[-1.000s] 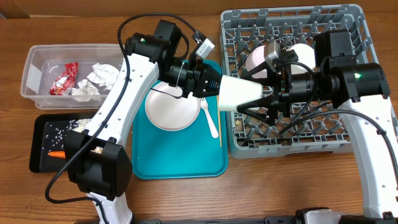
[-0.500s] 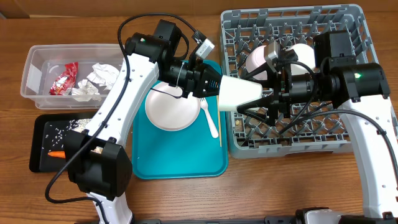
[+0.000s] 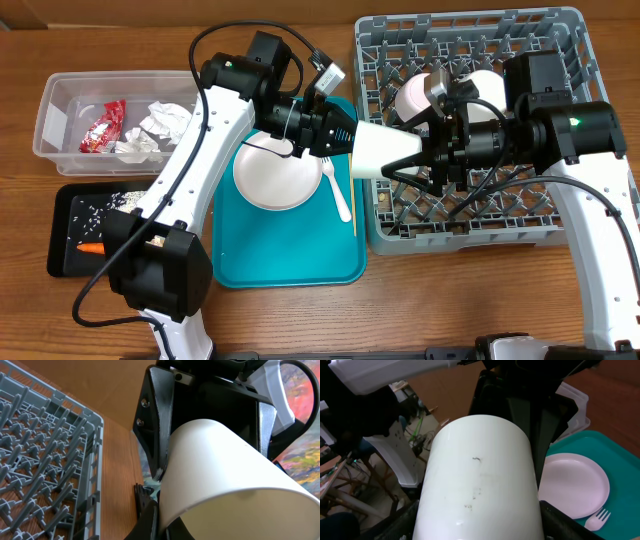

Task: Sort waste into correct bins and load items into the dishwasher
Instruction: 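Hand the pale cup from the left gripper to the right gripper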

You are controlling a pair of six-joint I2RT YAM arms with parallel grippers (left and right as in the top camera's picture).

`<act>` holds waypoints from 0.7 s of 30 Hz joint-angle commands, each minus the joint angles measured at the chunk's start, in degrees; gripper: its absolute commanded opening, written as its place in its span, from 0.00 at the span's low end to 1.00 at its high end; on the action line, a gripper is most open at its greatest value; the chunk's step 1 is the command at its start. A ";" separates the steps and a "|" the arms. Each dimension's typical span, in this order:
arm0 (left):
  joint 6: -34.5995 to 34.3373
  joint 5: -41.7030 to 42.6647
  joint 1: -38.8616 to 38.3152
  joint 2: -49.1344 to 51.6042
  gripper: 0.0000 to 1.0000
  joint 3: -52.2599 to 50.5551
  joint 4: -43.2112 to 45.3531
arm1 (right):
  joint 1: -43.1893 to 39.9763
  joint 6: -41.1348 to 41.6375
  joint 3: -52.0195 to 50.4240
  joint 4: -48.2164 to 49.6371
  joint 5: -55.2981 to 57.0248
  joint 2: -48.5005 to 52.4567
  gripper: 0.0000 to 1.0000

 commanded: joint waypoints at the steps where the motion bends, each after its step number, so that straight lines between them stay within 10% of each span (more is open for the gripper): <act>1: 0.96 0.90 0.52 -1.46 0.04 1.44 0.24 | 0.04 -0.13 -0.24 -0.09 -0.52 -0.17 0.71; 12: 0.94 0.83 1.73 -1.46 0.05 1.44 0.55 | 0.04 -0.15 -0.24 -0.07 -0.52 -0.17 0.60; 21: 0.90 0.83 1.73 -1.46 0.35 1.44 0.55 | 0.04 -0.15 -0.24 -0.07 -0.50 -0.15 0.51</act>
